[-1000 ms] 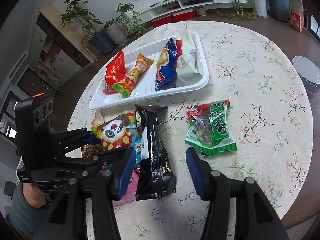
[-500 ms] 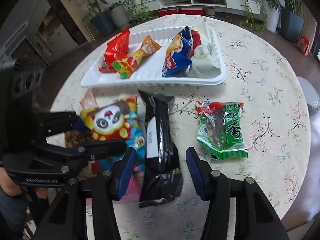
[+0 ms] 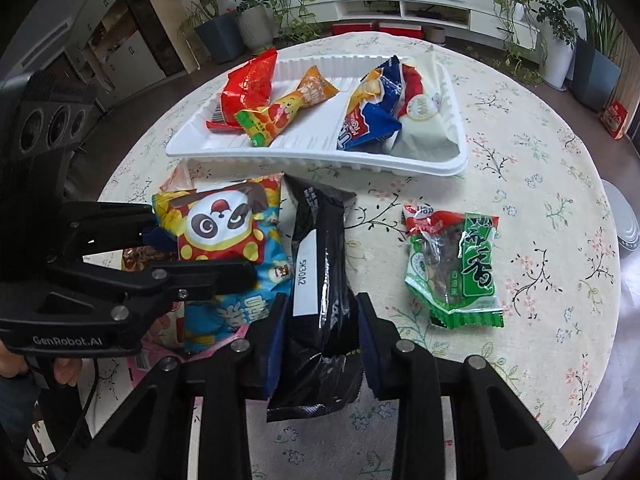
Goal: Organize snacks
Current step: 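Grasp the panda-print snack bag with the left tool while the right tool grasps the black packet, then carry the panda bag and black packet into the white tray and open both tools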
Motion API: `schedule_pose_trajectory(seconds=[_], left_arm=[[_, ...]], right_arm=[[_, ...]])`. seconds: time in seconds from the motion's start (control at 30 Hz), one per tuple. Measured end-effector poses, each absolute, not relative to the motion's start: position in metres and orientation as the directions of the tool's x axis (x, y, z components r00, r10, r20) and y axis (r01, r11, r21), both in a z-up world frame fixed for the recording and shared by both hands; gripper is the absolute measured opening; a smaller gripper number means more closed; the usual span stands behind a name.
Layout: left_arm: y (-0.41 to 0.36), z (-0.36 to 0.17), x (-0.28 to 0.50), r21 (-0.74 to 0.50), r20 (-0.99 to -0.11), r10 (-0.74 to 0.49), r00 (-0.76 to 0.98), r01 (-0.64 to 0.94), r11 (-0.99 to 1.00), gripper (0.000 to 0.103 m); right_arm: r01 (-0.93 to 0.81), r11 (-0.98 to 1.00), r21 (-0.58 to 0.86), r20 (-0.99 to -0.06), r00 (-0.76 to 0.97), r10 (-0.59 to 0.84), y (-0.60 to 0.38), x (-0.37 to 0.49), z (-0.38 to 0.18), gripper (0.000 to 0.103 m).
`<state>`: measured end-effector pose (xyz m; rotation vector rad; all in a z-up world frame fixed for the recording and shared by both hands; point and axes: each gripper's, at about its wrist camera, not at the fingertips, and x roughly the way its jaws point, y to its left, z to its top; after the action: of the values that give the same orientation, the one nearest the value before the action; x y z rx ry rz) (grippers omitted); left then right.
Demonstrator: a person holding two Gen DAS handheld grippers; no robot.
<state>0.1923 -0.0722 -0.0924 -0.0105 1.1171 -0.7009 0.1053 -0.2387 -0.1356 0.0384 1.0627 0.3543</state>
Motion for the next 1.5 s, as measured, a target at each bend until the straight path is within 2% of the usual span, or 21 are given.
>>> schedule_pose_trajectory(seconds=[0.33,0.57,0.8,0.97,1.27,1.5], left_arm=[[-0.054,-0.077,0.183,-0.365,-0.786,-0.552,0.28,0.511,0.779,0.029],[-0.031,-0.063,0.172,-0.402,-0.752,-0.585,0.304,0.491,0.773,0.029],[0.013,-0.023,0.178,-0.448,-0.684,-0.622,0.382,0.453,0.771,0.029],[0.037,0.006,0.206,-0.427,-0.661,-0.601,0.451,0.432,0.794,0.029],[0.026,0.031,0.286,-0.346,-0.706,-0.547,0.45,0.454,0.821,0.03],[-0.001,0.002,0.341,-0.31,-0.775,-0.504,0.38,0.466,0.829,0.03]], right_arm=[[-0.245,0.94,0.239,-0.812,0.48,0.332,-0.25,0.092,-0.121,0.032],[-0.231,0.92,0.316,-0.772,0.502,0.391,-0.264,0.074,-0.105,0.031],[-0.219,0.901,0.374,-0.696,0.577,0.429,-0.275,0.071,-0.071,0.031],[-0.201,0.9,0.387,-0.637,0.648,0.419,-0.279,0.087,-0.038,0.031],[-0.17,0.876,0.451,-0.547,0.723,0.421,-0.261,0.154,0.001,0.031],[-0.103,0.869,0.485,-0.6,0.683,0.416,-0.242,0.208,-0.034,0.031]])
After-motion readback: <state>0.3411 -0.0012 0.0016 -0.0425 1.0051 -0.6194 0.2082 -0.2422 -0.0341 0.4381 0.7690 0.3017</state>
